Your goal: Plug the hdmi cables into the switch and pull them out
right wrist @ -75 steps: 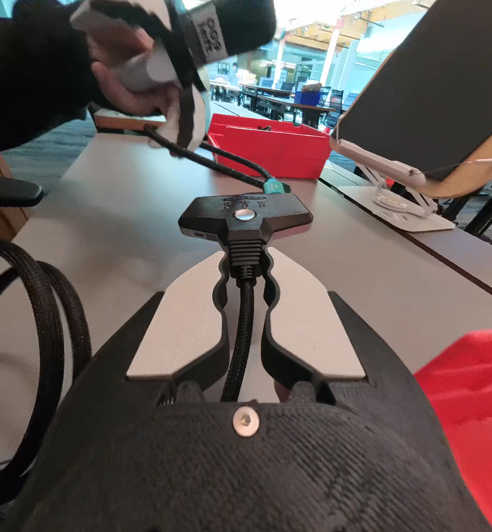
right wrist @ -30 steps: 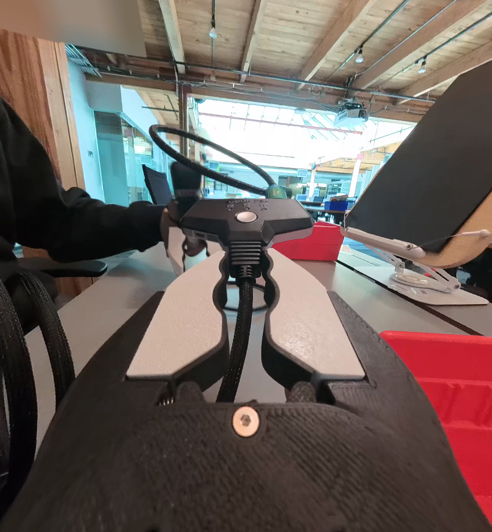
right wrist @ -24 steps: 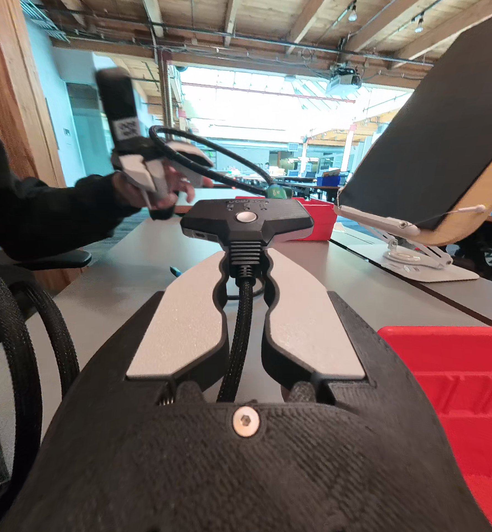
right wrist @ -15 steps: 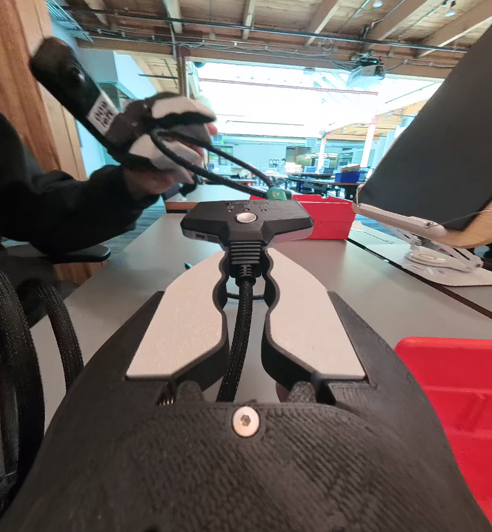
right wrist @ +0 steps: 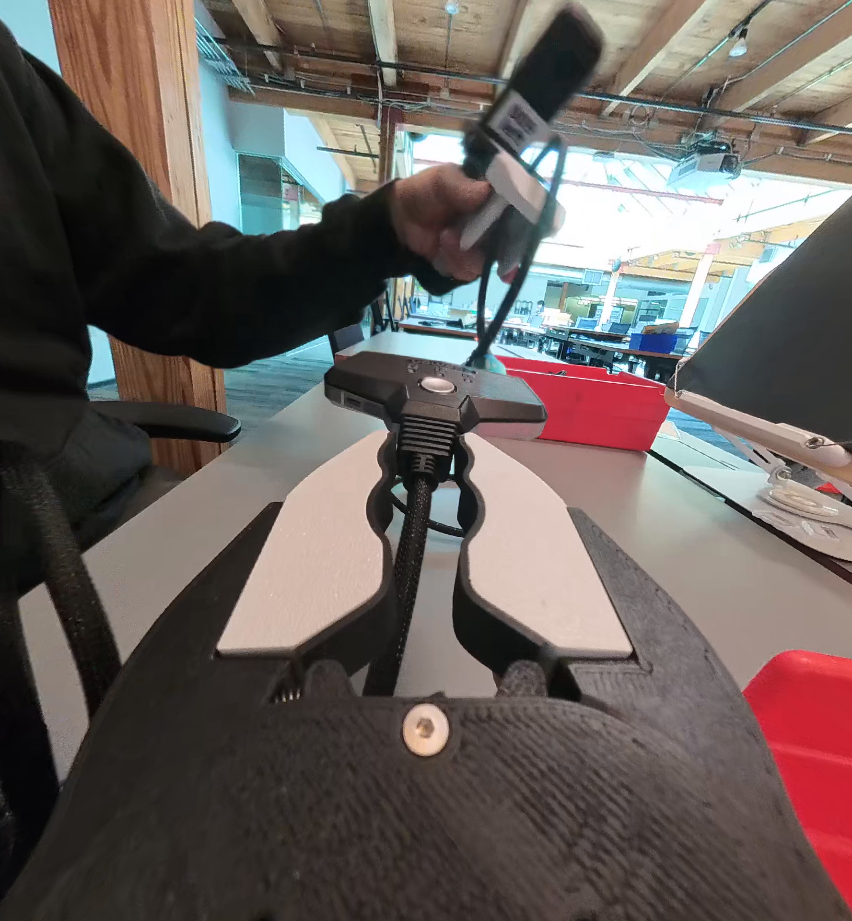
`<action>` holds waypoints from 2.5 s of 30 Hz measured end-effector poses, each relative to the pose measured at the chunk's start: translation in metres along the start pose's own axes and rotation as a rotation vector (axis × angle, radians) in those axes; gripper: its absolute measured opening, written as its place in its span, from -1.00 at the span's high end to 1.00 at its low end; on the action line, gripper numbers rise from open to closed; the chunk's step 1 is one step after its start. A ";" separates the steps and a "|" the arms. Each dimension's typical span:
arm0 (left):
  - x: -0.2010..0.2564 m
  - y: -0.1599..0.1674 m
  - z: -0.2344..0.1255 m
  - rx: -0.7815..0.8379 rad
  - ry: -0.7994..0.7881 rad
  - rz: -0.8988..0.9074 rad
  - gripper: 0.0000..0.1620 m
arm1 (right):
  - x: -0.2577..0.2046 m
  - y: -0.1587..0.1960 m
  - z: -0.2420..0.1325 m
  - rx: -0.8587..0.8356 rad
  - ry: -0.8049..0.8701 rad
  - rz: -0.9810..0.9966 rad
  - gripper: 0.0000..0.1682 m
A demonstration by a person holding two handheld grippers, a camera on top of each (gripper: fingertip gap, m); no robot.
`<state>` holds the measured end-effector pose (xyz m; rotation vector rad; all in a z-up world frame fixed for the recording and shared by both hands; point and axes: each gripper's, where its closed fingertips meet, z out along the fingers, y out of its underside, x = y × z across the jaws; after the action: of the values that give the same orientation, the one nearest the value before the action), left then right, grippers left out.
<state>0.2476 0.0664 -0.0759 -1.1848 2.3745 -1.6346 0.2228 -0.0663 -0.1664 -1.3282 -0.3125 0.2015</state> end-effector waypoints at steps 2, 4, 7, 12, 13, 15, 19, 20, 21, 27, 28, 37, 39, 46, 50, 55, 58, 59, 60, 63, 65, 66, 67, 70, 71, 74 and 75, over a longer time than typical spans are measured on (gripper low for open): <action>-0.006 -0.004 0.005 -0.016 0.202 -0.260 0.95 | 0.000 0.000 0.000 -0.003 0.002 0.001 0.73; -0.022 -0.008 0.010 -0.019 0.315 -0.450 0.95 | 0.001 0.000 0.000 0.002 0.004 0.008 0.73; -0.040 -0.003 0.020 -0.048 0.397 -0.590 0.93 | 0.001 -0.001 -0.001 0.007 0.003 0.011 0.73; -0.035 -0.024 0.015 0.129 0.364 -0.294 0.63 | 0.017 -0.001 -0.002 0.008 0.091 0.057 0.73; -0.029 -0.028 0.014 0.156 0.328 -0.205 0.48 | 0.019 -0.002 -0.004 0.021 0.103 0.066 0.73; -0.013 -0.028 0.014 0.188 0.247 -0.026 0.23 | 0.023 -0.005 -0.008 0.051 0.131 0.074 0.73; -0.001 -0.016 0.013 0.217 -0.055 0.367 -0.08 | 0.029 -0.011 -0.016 0.103 0.171 0.091 0.74; -0.004 -0.014 0.009 0.237 -0.154 0.461 -0.14 | 0.030 -0.012 -0.018 0.116 0.174 0.097 0.74; -0.007 -0.012 0.006 0.259 -0.226 0.534 -0.15 | 0.030 -0.013 -0.019 0.126 0.172 0.106 0.74; -0.015 0.014 -0.007 0.322 -0.198 0.511 -0.10 | 0.029 -0.020 -0.027 0.192 0.162 0.124 0.74; -0.014 0.016 -0.011 0.356 -0.182 0.483 -0.11 | 0.028 -0.022 -0.029 0.216 0.154 0.131 0.73; 0.021 0.034 0.003 0.366 -0.163 0.570 0.04 | 0.028 -0.031 -0.038 0.321 0.117 0.178 0.74; 0.010 0.047 0.012 0.266 -0.230 0.563 0.03 | 0.029 -0.031 -0.039 0.325 0.131 0.165 0.74; -0.002 0.152 0.024 -0.209 -0.154 0.507 0.37 | 0.031 -0.029 -0.039 0.293 0.169 0.121 0.74; 0.016 0.196 0.023 -0.333 -0.059 0.611 0.52 | 0.031 -0.029 -0.038 0.283 0.168 0.118 0.74; -0.001 0.217 0.037 -0.446 -0.256 0.878 0.50 | 0.028 -0.028 -0.036 0.273 0.149 0.117 0.73; -0.014 0.230 0.043 -0.502 -0.293 0.831 0.58 | 0.026 -0.028 -0.035 0.278 0.142 0.113 0.73; -0.016 0.229 0.046 -0.479 -0.298 0.789 0.64 | 0.026 -0.028 -0.035 0.278 0.140 0.113 0.73; -0.017 0.230 0.048 -0.464 -0.282 0.732 0.70 | 0.025 -0.028 -0.035 0.276 0.135 0.111 0.73; -0.021 0.229 0.051 -0.424 -0.262 0.573 0.78 | 0.022 -0.028 -0.033 0.274 0.110 0.110 0.74; -0.017 0.227 0.054 -0.410 -0.244 0.517 0.81 | 0.020 -0.028 -0.032 0.272 0.094 0.108 0.74; -0.012 0.225 0.057 -0.396 -0.217 0.458 0.82 | 0.019 -0.028 -0.031 0.273 0.088 0.107 0.74; -0.006 0.218 0.059 -0.361 -0.194 0.370 0.82 | 0.018 -0.028 -0.031 0.273 0.084 0.105 0.73; 0.024 0.179 0.060 -0.204 -0.025 0.033 0.83 | 0.016 -0.030 -0.031 0.285 0.075 0.088 0.74; 0.033 0.164 0.057 -0.153 0.044 -0.072 0.83 | 0.015 -0.031 -0.032 0.293 0.075 0.079 0.74; 0.047 0.140 0.045 -0.149 0.194 -0.254 0.83 | 0.012 -0.036 -0.033 0.313 0.070 0.041 0.74; 0.048 0.135 0.042 -0.169 0.222 -0.284 0.83 | 0.010 -0.036 -0.032 0.313 0.063 0.029 0.74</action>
<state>0.1545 0.0272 -0.1859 -1.5041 2.6261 -1.7563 0.2419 -0.1011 -0.1368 -1.0278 -0.1991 0.2231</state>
